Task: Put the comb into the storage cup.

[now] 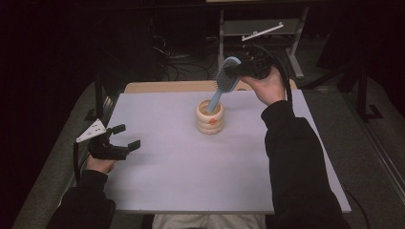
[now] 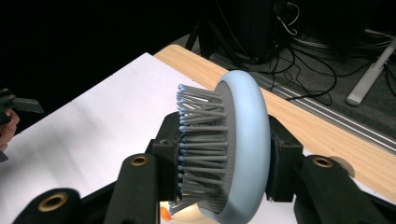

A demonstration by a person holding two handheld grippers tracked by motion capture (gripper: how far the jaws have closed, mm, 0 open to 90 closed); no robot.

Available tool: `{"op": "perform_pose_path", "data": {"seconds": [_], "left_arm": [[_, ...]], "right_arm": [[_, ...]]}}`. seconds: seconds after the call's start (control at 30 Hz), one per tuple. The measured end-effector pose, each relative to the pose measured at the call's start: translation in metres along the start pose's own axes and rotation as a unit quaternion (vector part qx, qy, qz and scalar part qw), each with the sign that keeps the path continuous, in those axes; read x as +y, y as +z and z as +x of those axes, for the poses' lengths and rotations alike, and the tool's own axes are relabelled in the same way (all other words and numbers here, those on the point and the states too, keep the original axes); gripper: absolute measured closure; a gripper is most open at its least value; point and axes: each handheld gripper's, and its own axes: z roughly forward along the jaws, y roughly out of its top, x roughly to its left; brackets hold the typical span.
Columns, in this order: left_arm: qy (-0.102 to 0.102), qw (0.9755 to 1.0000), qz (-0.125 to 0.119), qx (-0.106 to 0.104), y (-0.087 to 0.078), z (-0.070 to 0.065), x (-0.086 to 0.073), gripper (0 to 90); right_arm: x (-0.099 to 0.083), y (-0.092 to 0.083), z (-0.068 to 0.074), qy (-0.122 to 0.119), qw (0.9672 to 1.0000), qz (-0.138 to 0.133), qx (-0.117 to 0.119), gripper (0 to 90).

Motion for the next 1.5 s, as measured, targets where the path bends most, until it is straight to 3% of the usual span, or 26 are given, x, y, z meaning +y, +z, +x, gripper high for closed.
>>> {"op": "perform_pose_path", "data": {"seconds": [0.57, 0.97, 1.1, 1.5], "left_arm": [[0.0, 1.0, 0.001, 0.001, 0.0, 0.001, -0.002, 0.0], [-0.002, 1.0, -0.002, -0.001, 0.0, 0.001, -0.002, 0.0], [0.0, 1.0, 0.0, -0.001, 0.001, 0.002, -0.002, 0.0], [0.004, 1.0, 0.003, -0.003, 0.002, 0.002, -0.002, 0.0]], "right_arm": [[-0.009, 0.04, 0.0, 0.001, 0.9996, 0.027, 0.008, 55.2], [-0.017, 0.057, -0.003, 0.009, 0.999, 0.041, 0.017, 55.2], [-0.019, 0.061, -0.005, 0.025, 0.9983, 0.044, 0.029, 55.2], [-0.031, 0.074, -0.02, 0.063, 0.9963, 0.047, 0.033, 54.6]]}}
